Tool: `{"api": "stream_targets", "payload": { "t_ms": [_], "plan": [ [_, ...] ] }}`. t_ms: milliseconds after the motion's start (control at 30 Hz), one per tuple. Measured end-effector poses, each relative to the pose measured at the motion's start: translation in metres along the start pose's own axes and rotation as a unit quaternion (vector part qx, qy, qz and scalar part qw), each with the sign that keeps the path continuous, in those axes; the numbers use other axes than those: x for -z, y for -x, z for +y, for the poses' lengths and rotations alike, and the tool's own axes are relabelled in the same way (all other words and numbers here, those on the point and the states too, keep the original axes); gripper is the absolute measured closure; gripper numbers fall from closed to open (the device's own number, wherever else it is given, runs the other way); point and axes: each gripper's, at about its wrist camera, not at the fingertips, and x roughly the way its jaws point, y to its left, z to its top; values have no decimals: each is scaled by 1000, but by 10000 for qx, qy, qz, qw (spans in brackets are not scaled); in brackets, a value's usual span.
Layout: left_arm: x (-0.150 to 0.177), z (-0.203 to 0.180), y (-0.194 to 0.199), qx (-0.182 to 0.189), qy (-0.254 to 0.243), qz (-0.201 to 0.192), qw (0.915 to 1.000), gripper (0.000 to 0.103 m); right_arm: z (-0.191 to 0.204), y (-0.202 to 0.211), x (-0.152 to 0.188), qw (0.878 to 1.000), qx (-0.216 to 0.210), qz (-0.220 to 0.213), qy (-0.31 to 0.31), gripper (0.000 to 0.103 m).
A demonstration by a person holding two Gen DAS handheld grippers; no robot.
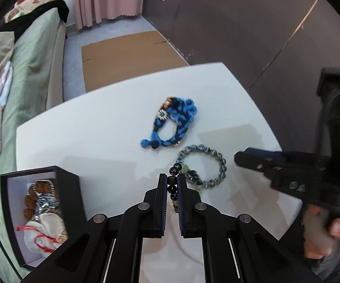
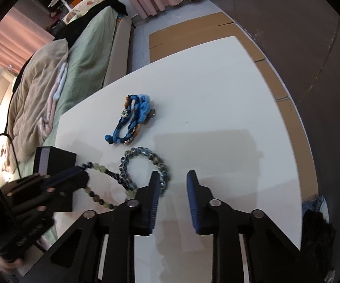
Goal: Organize jewelry
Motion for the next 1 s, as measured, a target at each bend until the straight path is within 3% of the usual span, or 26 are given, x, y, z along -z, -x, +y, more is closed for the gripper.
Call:
{"api": "stream_targets", "payload": {
  "t_ms": [500, 533, 567, 667, 1000],
  "plan": [
    [3, 48, 60, 63, 499, -589, 9970, 95, 32, -28, -5, 9938, 786, 173, 764, 82],
    [4, 52, 64, 63, 532, -605, 9967, 95, 36, -28, -5, 9922, 892, 169, 852, 84],
    [5, 55, 68, 66, 569, -638, 9963, 95, 39, -29, -5, 9905, 1002, 158, 924, 92],
    [9, 63, 80, 72, 640, -748, 9951, 95, 43, -25, -2, 9891, 1060, 86, 1019, 93],
    [25, 97, 118, 38, 920, -1074, 9899, 95, 66, 28, 6, 9931, 234, -581, 987, 93]
  ]
}}
